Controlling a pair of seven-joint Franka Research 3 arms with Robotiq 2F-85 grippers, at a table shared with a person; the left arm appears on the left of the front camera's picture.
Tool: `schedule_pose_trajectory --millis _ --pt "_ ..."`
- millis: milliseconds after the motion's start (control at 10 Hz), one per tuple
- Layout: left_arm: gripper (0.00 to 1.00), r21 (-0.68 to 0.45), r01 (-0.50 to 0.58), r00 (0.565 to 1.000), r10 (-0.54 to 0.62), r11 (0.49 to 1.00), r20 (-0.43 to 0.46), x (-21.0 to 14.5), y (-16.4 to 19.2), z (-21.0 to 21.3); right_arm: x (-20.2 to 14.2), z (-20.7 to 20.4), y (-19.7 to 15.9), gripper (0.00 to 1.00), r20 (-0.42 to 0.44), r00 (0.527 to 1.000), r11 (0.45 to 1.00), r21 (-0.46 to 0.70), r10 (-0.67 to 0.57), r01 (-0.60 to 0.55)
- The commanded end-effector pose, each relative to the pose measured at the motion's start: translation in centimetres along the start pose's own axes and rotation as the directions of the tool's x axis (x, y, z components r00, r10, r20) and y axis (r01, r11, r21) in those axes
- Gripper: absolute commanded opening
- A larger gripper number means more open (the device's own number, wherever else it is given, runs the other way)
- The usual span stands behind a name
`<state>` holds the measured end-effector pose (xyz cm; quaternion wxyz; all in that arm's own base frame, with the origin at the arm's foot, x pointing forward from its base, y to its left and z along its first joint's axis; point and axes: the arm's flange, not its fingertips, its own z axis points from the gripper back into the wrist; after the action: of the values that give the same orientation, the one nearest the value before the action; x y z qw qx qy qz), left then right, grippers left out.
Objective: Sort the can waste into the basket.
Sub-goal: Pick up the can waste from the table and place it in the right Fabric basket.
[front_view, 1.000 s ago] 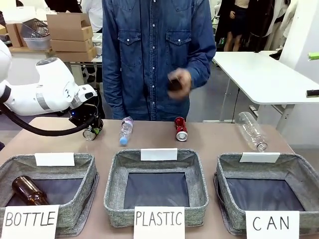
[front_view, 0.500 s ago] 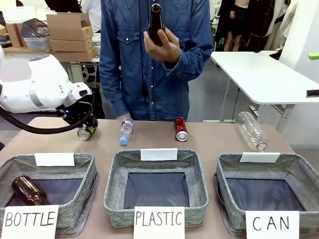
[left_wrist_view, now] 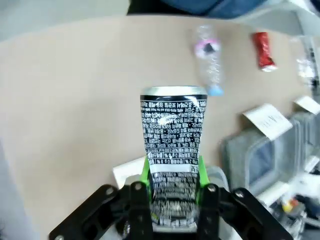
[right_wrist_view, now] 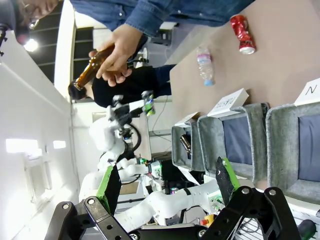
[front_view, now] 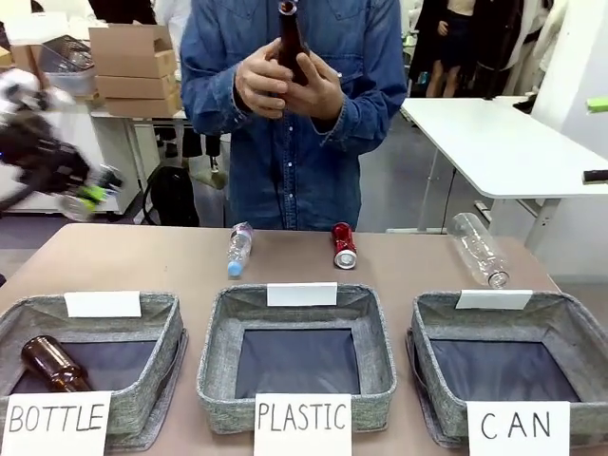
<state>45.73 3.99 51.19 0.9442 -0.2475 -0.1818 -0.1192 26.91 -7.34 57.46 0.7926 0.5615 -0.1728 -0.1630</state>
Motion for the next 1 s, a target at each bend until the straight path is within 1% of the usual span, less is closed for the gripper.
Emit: schedule_pose_trajectory --millis 0,100,200,300,400,500,600,700,800,900 --pt "0.00 -0.150 0.063 0.998 -0.059 0.987 0.031 -5.4 0.7 6.8 0.3 -0.1 0.2 1.00 0.002 1.000 1.000 0.022 0.020 -0.020" --pt "0.00 -0.220 0.146 0.988 -0.131 0.965 0.082 -8.2 -0.7 9.8 0.3 -0.1 0.2 1.00 0.002 1.000 1.000 0.022 0.020 -0.020" --pt "0.00 -0.273 0.263 0.964 -0.243 0.925 0.106 -11.3 -3.0 11.9 0.3 -0.1 0.2 1.00 0.002 1.000 1.000 0.022 0.020 -0.020" --pt "0.00 -0.259 0.371 0.927 -0.343 0.892 0.148 -14.1 -5.0 13.5 0.3 -0.1 0.2 1.00 0.002 1.000 1.000 0.022 0.020 -0.020" --pt "0.00 -0.234 0.400 0.910 -0.352 0.886 0.220 -15.3 -5.4 14.7 0.3 -0.1 0.2 1.00 0.002 1.000 1.000 0.022 0.020 -0.020" --pt "0.00 -0.291 0.401 0.911 -0.343 0.869 0.229 -15.6 -5.0 15.0 0.3 -0.1 0.2 1.00 0.002 1.000 1.000 0.022 0.020 -0.020" --pt "0.00 -0.256 0.347 0.936 -0.316 0.902 0.155 -14.1 -5.3 15.1 0.3 -0.1 0.2 1.00 0.002 1.000 1.000 0.022 0.020 -0.020" --pt "0.37 -0.257 0.386 0.919 -0.346 0.886 0.186 -15.5 -6.3 15.9 0.3 -0.1 0.2 1.00 0.002 1.000 1.000 0.022 0.020 -0.020" --pt "0.37 -0.354 0.433 0.897 -0.359 0.829 0.257 -15.7 -5.2 17.9 0.3 -0.1 0.2 1.00 0.002 1.000 1.000 0.022 0.020 -0.020" --pt "0.37 -0.491 0.492 0.867 -0.357 0.719 0.347 -16.1 -3.6 20.2 0.3 -0.1 0.2 1.00 0.002 1.000 1.000 0.022 0.020 -0.020"
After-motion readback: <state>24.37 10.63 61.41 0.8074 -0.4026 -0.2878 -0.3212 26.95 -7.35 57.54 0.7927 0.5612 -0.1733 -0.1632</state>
